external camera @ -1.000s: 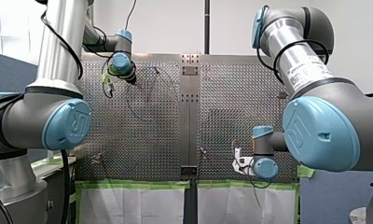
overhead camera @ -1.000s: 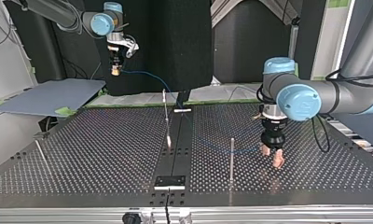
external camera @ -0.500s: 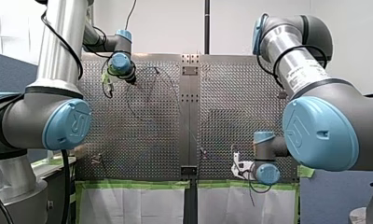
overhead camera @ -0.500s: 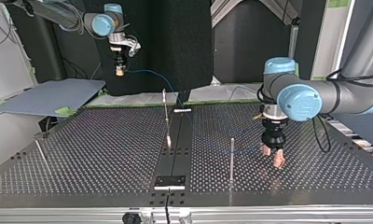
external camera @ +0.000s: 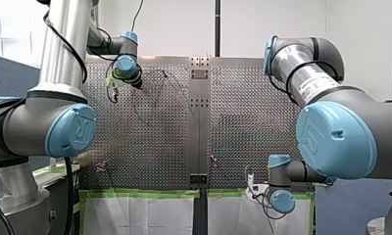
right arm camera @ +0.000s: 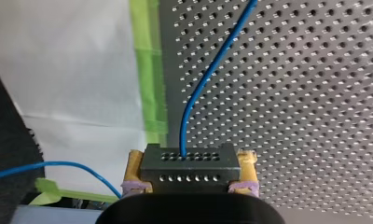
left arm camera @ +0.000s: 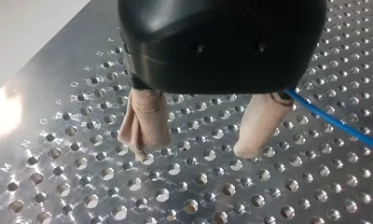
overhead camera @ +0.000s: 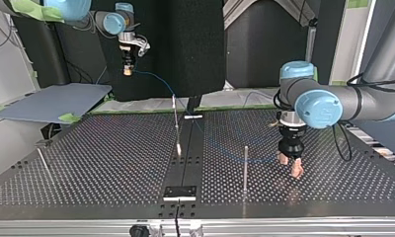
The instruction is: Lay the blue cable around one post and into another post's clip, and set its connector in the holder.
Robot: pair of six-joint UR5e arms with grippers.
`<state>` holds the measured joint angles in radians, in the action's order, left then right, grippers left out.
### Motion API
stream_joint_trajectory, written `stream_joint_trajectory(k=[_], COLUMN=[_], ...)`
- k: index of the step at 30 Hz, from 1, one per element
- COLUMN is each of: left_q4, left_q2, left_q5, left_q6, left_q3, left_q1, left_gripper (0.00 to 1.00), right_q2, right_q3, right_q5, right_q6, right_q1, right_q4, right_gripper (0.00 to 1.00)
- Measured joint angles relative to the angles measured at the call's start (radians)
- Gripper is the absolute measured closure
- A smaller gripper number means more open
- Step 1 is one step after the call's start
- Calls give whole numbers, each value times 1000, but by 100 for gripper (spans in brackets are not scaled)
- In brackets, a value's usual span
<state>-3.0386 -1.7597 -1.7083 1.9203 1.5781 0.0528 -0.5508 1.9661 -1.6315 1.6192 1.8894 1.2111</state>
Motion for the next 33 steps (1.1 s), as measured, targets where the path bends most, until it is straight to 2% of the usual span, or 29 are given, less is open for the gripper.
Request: stream_joint_trajectory(k=[9,11,15,17,19,27,33], left_q4=[0,0,2,2,2,3,1], left_q2=[0,0,0,1,1,1,1], left_q5=[1,2,3,3,3,3,4], left_q6=[2,3,6,7,7,10,14], left_q3=[0,0,0,0,0,0,0], left_q1=[-4,-6,-7,-8,-8,-8,-8], left_gripper=[0,0,0,0,0,0,0], right_q2=[88,107,130,121,106,29,-30], right_q3=[-25,-31,-42,-44,-44,-52,-57], right_q5=[-3,-8,-27,-29,-31,-18,18], right_q6=[-5,-14,-49,-58,-58,-21,-15], right_q1=[7,6,3,2,2,5,2], right_q4=[-2,-9,-38,-54,-73,-152,-211], right_gripper=[80,80,80,80,80,80,80])
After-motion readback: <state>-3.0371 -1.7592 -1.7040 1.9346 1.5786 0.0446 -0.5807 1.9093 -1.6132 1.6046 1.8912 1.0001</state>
